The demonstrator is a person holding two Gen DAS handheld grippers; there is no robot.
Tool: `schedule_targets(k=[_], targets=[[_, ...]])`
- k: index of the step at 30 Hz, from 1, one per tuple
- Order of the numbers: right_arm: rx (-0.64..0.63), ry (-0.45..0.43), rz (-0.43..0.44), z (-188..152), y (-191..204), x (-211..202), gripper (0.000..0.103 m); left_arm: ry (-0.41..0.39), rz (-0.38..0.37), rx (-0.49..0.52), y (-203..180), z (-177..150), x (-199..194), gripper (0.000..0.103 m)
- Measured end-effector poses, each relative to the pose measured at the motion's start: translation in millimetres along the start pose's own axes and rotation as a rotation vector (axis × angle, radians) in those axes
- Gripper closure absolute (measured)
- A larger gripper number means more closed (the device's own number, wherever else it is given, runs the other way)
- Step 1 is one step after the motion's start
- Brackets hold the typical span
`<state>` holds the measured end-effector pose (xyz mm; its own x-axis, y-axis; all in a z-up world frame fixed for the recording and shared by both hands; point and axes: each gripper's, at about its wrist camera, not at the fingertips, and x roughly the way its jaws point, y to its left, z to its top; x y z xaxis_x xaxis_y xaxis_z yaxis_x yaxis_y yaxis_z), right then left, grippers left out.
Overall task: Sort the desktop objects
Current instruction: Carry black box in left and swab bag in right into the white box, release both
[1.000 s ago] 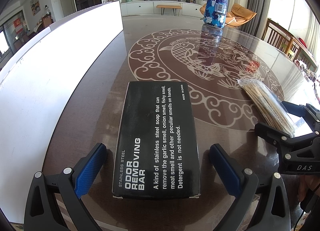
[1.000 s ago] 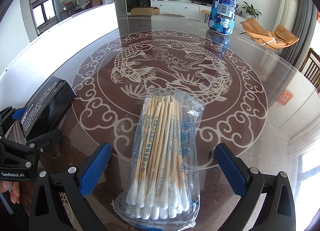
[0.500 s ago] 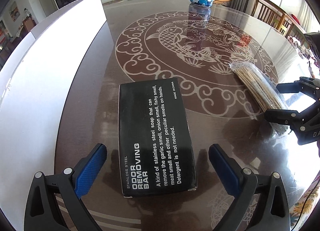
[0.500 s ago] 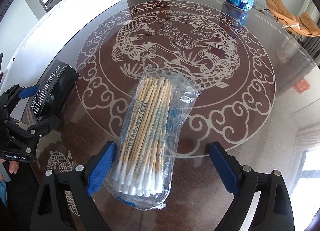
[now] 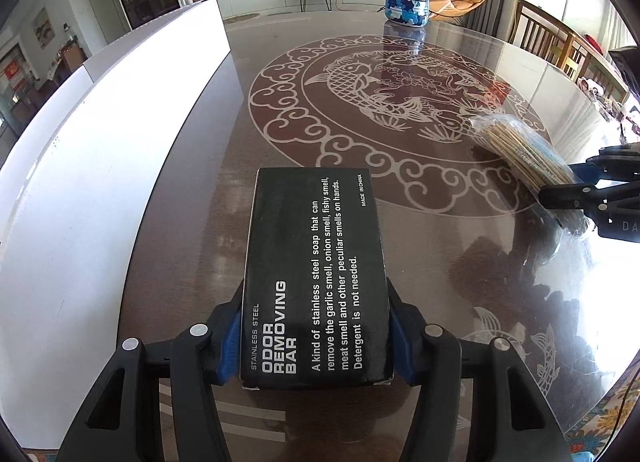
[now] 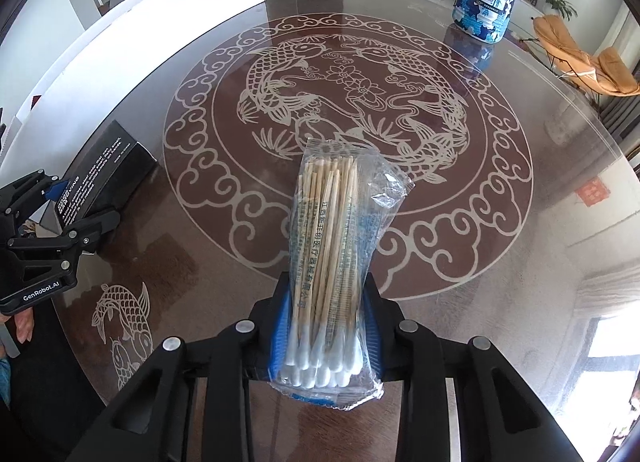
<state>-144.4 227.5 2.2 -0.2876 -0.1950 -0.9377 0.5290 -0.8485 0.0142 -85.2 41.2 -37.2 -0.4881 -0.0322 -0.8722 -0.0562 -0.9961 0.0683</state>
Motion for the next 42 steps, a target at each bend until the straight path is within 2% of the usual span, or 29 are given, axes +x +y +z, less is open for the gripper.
schedule_targets(k=[16,20,24,31,36,42], targets=[[0.020,-0.031,0.023,-12.1,-3.9,-18.5,0.070,-0.044,0.030,0.037,-12.0,-0.1,-15.6,0.045],[0.024,-0.029,0.027,-14.2,-4.3,-17.8,0.070,-0.040,-0.006,0.011,-9.2,0.0,-18.5,0.045],[0.025,-0.034,0.036,-15.6,-3.2,-21.7,0.070,-0.025,-0.088,-0.046,-2.8,-2.0,-22.2,0.045],[-0.033,-0.025,0.042,-11.2,10.5,-26.1,0.070,-0.031,-0.121,-0.062,7.2,0.8,-42.5,0.045],[-0.065,-0.099,0.077,19.7,28.4,-54.5,0.070,-0.086,-0.093,-0.088,46.8,16.6,-83.7,0.045],[-0.156,-0.214,0.168,90.7,88.4,-93.0,0.070,-0.133,0.018,-0.203,145.9,39.1,-123.1,0.045]])
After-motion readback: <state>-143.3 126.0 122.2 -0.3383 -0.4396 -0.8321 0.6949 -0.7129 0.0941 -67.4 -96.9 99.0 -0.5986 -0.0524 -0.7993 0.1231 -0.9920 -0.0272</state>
